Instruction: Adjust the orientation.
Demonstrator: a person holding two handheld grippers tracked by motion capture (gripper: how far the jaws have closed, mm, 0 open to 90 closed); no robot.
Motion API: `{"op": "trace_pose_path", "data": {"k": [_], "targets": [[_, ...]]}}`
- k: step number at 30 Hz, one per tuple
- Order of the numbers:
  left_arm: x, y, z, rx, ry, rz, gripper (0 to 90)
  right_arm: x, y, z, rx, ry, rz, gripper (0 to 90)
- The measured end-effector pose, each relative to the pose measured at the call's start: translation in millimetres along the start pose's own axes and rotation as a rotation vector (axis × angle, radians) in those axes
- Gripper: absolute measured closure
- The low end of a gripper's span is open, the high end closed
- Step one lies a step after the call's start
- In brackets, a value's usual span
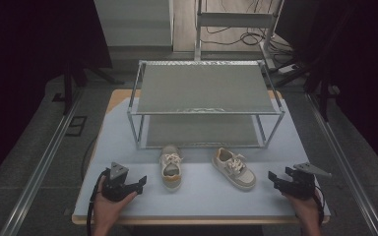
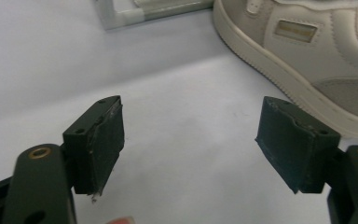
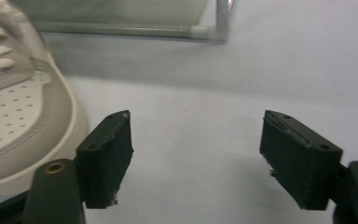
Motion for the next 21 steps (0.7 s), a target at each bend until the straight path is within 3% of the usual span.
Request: {"op": "trace_pose_path", "data": {"k": [3, 5, 6, 12, 17, 18, 21], "targets": [[-0.1, 1.5, 1.4, 0.012, -0.005, -0.010, 25.0, -1.4, -2.0, -0.7, -0.001, -0.013, 0.007, 32.2], [1.2, 4.6, 2.5, 0.011, -0.005, -0.032, 25.4, -4.6, -6.3, -2.7, -0.035, -0.025, 0.037, 40.7], [1.2, 4.6, 2.5, 0.011, -0.005, -0.032, 25.4, -4.6, -6.3, -2.7, -0.035, -0.025, 0.037, 40.7], [-0.9, 0.4, 5.9, 0.016, -0.003, -0.028, 25.3, -17.9, -22.1, -24.6, -0.143, -0.086, 0.102, 61.8], [-2.6, -2.5, 9.4, 0.021, 0.006, -0.028, 24.0, -24.1, -28.5, -43.5, -0.200, -0.144, 0.115, 73.7], [-3.0, -2.6, 11.0, 0.032, 0.004, -0.026, 23.5, -25.8, -29.9, -51.8, -0.225, -0.162, 0.115, 79.5], [-3.5, -2.4, 12.5, 0.056, 0.002, -0.034, 22.9, -27.8, -29.2, -62.4, -0.267, -0.176, 0.116, 85.7]]}}
Point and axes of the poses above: each handheld gripper's, and its own axes: y roughly forward along the jaws, x roughly out of its underside, z roughly to its right, the point moved 1 cm from there along y, roughly forward along the jaws, and after that the axes turned 1 degree about -y, right-handed, at the moved point
